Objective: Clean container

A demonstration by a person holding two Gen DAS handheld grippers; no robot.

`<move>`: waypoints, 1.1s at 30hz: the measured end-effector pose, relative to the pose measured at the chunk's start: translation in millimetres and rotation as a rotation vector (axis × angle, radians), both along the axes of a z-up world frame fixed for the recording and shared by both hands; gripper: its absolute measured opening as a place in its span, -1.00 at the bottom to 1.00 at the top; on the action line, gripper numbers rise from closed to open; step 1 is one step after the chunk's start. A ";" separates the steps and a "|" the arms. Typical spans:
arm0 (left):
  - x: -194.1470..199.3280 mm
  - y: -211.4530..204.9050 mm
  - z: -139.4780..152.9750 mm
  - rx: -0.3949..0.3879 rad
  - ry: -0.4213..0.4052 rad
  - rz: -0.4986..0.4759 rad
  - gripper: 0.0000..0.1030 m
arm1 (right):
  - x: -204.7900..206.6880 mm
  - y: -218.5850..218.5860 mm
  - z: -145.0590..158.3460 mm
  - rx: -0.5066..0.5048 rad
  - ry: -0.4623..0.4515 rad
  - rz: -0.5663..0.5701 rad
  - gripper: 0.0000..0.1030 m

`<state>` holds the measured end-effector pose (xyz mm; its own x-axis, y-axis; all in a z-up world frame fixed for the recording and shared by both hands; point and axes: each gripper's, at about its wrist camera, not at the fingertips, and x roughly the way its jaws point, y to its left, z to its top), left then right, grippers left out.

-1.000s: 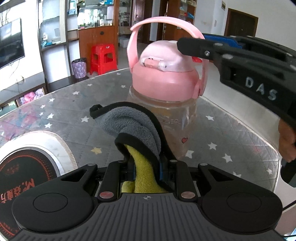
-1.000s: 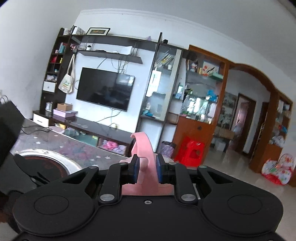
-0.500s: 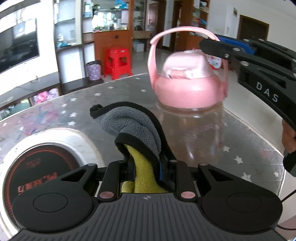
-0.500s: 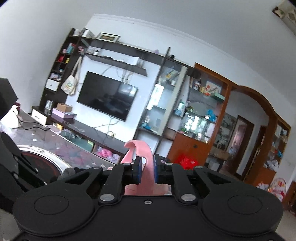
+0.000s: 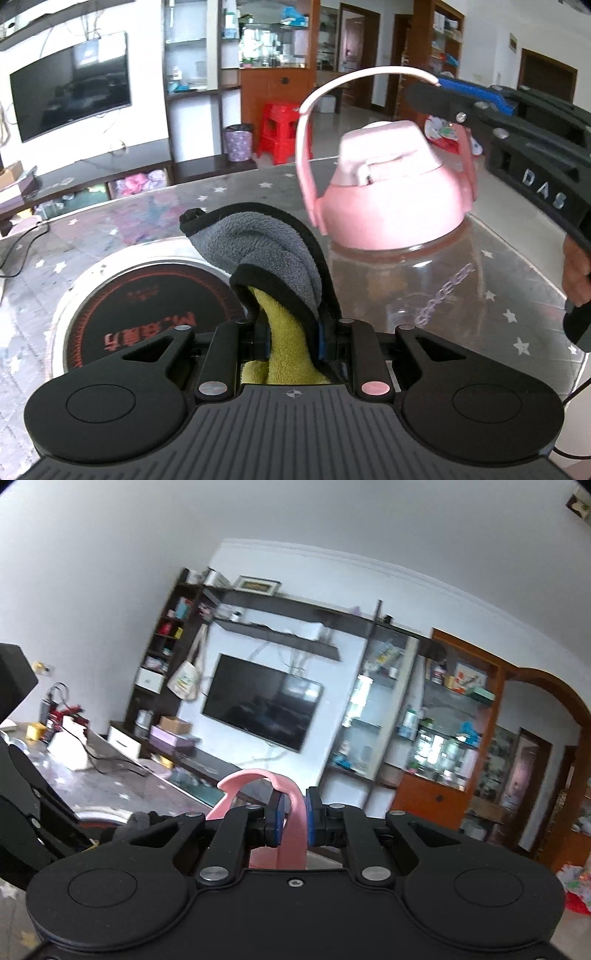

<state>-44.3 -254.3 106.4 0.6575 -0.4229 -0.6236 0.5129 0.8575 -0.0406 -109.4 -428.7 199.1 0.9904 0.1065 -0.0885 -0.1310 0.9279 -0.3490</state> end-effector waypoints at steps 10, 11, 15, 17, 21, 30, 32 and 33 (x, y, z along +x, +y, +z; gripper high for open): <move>-10.6 4.9 5.0 -0.018 -0.010 0.002 -0.59 | -5.7 13.6 4.6 0.019 -0.007 0.080 -0.75; -12.2 2.6 5.3 -0.018 -0.010 -0.003 -0.59 | -12.1 12.2 6.4 0.016 -0.007 0.076 -0.75; -24.5 -3.4 5.9 -0.021 -0.020 -0.027 -0.59 | -18.6 7.2 8.1 0.017 0.003 0.073 -0.75; -27.5 -4.9 7.2 -0.026 -0.021 -0.036 -0.59 | -21.3 5.6 7.5 0.009 0.003 0.070 -0.76; -40.0 -13.8 9.1 -0.017 -0.036 -0.067 -0.59 | -28.8 1.9 6.6 0.005 0.006 0.062 -0.76; -60.6 -34.5 -2.1 0.001 -0.029 -0.075 -0.59 | -36.8 -2.4 2.1 0.020 0.019 0.039 -0.76; -64.2 -39.2 -5.2 0.005 -0.029 -0.077 -0.59 | -38.6 -4.6 1.4 0.029 0.022 0.032 -0.76; -65.5 -41.3 -6.5 0.007 -0.029 -0.078 -0.59 | -39.5 -5.8 1.0 0.035 0.024 0.029 -0.76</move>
<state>-109.7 -295.6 99.9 0.6401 -0.4693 -0.6083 0.5793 0.8149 -0.0192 -148.9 -434.5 200.1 0.9845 0.1385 -0.1076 -0.1658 0.9351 -0.3131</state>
